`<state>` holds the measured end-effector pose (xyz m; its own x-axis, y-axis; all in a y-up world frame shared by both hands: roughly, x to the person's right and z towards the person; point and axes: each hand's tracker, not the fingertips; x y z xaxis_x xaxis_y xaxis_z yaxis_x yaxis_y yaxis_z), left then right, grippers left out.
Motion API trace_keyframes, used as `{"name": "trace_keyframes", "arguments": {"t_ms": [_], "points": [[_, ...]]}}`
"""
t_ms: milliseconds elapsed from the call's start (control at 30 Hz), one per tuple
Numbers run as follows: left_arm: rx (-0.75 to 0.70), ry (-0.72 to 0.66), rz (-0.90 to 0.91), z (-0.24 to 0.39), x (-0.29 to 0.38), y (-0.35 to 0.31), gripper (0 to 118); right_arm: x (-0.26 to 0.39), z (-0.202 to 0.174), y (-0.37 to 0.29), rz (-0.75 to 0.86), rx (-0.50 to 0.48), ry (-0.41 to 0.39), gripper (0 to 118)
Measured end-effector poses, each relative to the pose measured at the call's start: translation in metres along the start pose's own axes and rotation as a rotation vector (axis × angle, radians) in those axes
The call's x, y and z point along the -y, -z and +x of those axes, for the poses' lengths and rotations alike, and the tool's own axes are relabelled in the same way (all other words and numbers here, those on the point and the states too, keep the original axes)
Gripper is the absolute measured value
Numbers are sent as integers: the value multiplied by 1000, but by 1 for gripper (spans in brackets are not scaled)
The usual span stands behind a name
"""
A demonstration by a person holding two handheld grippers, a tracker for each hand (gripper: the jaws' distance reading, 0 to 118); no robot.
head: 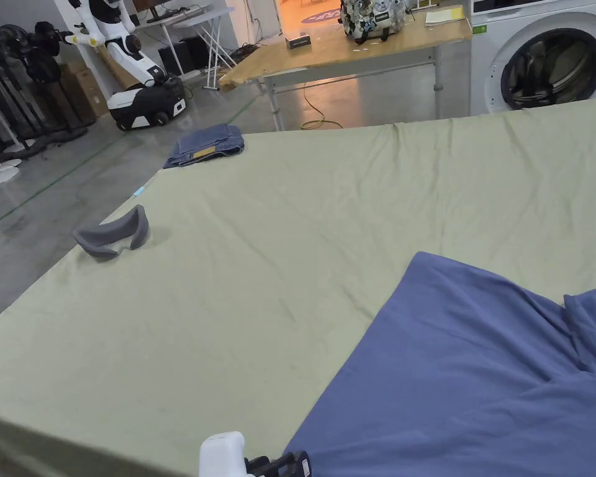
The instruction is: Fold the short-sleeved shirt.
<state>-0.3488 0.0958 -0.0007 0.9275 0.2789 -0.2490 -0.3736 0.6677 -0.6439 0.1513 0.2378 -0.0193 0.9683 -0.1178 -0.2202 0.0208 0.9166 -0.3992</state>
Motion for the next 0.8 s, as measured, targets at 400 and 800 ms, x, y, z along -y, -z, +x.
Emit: {"name": "trace_keyframes", "arguments": {"t_ms": [400,800], "points": [[-28,57,-83,21,0,19,2,-7,9,16,-32,2,0,0],[-8,13,-84,25,1,10,3,-91,63,255,-518,-40,80,63]]}}
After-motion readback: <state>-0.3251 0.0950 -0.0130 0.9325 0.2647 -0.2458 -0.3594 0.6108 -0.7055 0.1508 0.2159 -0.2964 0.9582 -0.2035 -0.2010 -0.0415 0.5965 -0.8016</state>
